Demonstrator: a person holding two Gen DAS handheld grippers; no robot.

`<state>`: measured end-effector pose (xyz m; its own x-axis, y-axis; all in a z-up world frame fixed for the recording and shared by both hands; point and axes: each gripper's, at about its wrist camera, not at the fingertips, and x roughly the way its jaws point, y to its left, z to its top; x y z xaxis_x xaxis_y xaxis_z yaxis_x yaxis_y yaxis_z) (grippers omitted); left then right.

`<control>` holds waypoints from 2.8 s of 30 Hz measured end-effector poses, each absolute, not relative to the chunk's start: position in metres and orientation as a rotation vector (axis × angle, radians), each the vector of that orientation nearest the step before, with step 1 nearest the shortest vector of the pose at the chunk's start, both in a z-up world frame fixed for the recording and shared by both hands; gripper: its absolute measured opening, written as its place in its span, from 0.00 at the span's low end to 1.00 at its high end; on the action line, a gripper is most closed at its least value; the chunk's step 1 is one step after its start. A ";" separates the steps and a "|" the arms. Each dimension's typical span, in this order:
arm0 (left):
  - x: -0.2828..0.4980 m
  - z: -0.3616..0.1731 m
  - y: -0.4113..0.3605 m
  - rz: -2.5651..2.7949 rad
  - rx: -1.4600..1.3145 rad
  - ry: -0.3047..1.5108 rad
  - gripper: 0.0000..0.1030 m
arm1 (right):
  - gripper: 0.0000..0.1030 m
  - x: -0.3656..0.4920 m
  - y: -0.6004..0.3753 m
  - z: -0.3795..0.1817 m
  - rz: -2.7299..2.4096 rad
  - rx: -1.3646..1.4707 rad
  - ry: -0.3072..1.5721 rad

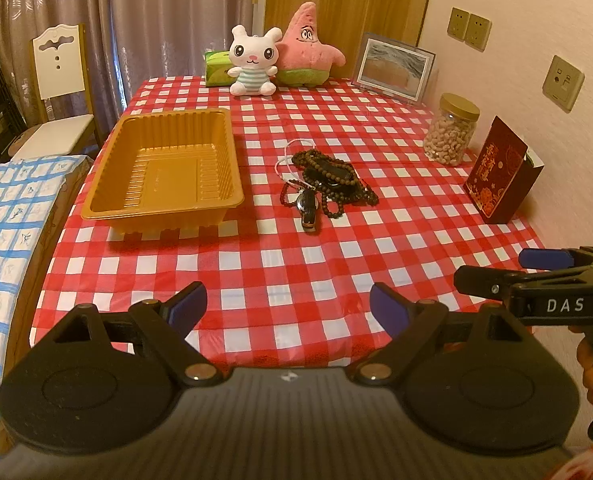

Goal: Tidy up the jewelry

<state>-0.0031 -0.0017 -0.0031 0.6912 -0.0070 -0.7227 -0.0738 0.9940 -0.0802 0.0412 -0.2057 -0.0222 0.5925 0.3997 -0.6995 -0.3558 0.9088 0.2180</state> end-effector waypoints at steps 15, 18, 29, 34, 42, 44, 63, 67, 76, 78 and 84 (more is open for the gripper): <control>-0.003 -0.003 -0.001 0.037 -0.107 0.808 0.85 | 1.00 0.044 -0.206 -0.023 0.440 0.058 0.826; -0.003 -0.003 -0.001 0.037 -0.106 0.807 0.85 | 1.00 0.045 -0.207 -0.023 0.440 0.058 0.826; -0.003 -0.003 -0.001 0.037 -0.107 0.807 0.85 | 1.00 0.048 -0.207 -0.023 0.440 0.058 0.825; -0.003 -0.003 -0.001 0.037 -0.107 0.808 0.85 | 1.00 0.050 -0.208 -0.024 0.441 0.059 0.825; -0.003 -0.002 -0.002 0.040 -0.106 0.808 0.85 | 1.00 0.050 -0.208 -0.026 0.446 0.057 0.824; -0.003 -0.002 -0.002 0.039 -0.106 0.808 0.85 | 1.00 0.052 -0.206 -0.025 0.448 0.057 0.824; 0.001 0.005 0.008 0.049 -0.110 0.815 0.85 | 1.00 0.066 -0.208 -0.030 0.472 0.053 0.830; 0.009 0.000 0.004 0.058 -0.113 0.819 0.85 | 1.00 0.069 -0.210 -0.033 0.478 0.053 0.834; 0.018 -0.015 0.004 0.125 -0.143 0.819 0.85 | 1.00 0.084 -0.225 -0.039 0.488 0.063 0.760; 0.018 -0.021 0.009 0.164 -0.150 0.812 0.85 | 1.00 0.090 -0.231 -0.041 0.484 0.081 0.739; 0.010 -0.037 0.035 0.286 -0.195 0.768 0.84 | 0.99 0.111 -0.242 -0.056 0.511 0.103 0.722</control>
<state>0.0100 0.0346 -0.0369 0.6833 0.1829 -0.7068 -0.3239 0.9436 -0.0690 0.1105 -0.2420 -0.0561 0.6337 0.4812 -0.6057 -0.4116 0.8727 0.2626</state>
